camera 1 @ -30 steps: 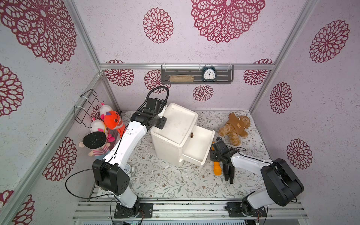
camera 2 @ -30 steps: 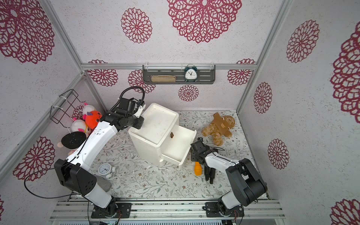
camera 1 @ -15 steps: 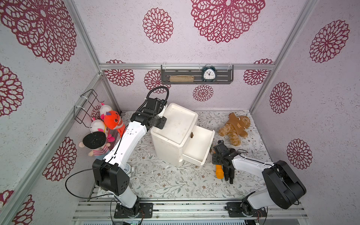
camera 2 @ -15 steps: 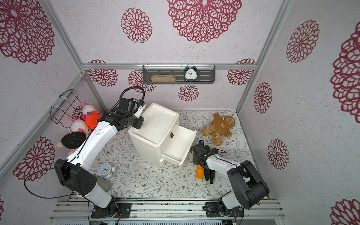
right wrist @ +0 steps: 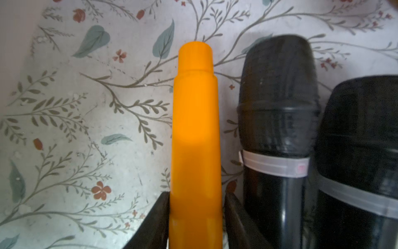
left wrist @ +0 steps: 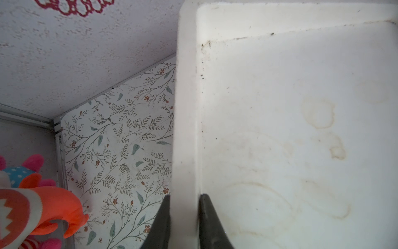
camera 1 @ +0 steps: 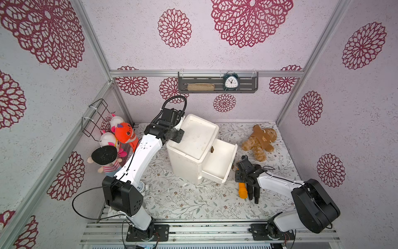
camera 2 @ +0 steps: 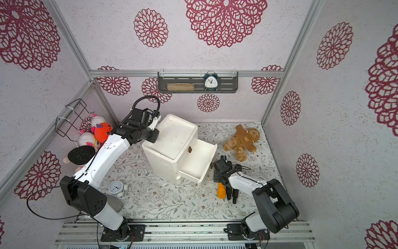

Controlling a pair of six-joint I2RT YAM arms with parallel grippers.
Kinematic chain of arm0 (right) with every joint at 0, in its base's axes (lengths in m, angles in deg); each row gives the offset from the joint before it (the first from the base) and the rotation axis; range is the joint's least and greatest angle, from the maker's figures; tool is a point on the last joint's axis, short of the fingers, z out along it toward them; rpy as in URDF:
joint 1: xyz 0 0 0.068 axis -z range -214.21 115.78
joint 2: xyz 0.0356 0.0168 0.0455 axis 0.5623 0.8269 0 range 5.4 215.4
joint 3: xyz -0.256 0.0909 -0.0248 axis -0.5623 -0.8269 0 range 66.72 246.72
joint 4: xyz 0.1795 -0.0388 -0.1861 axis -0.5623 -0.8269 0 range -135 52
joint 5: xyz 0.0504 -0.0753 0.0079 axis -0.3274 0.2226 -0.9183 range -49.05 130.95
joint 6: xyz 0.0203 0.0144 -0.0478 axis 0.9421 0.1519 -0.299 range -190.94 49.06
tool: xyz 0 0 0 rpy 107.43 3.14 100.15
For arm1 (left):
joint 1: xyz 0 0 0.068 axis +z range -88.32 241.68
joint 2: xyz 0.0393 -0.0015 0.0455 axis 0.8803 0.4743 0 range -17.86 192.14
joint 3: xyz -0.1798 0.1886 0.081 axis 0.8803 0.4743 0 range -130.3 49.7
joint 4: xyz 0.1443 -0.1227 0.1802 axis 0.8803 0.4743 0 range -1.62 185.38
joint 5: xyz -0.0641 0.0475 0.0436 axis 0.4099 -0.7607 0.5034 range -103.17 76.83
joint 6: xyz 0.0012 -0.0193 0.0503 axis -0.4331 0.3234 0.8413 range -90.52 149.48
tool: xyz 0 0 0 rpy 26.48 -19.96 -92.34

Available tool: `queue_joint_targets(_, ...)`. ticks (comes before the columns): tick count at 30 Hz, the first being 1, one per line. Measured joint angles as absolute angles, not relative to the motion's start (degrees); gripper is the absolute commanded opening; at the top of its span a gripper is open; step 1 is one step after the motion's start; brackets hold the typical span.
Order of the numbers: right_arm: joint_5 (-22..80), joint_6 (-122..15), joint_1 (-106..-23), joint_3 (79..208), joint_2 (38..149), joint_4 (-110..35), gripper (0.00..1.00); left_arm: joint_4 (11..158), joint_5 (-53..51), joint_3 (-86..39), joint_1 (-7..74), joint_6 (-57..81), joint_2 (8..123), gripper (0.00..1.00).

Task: Take the microphone out of the drawer
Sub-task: Place the microphone at the center of the board.

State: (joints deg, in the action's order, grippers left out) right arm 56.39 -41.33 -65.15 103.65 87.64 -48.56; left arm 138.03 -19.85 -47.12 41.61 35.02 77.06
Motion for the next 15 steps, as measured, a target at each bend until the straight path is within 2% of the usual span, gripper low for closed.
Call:
queue_joint_targets(6,56.4,-41.4,-65.3,103.6,87.4,-48.6,0.47,138.2,-19.8,-47.3,41.6,35.0,77.2,0.01)
queue_joint_targets(15,56.4,-41.4,-65.5,103.6,84.9,-48.8,0.56,138.5,-19.8,-47.6,41.6,35.0,77.3,0.01)
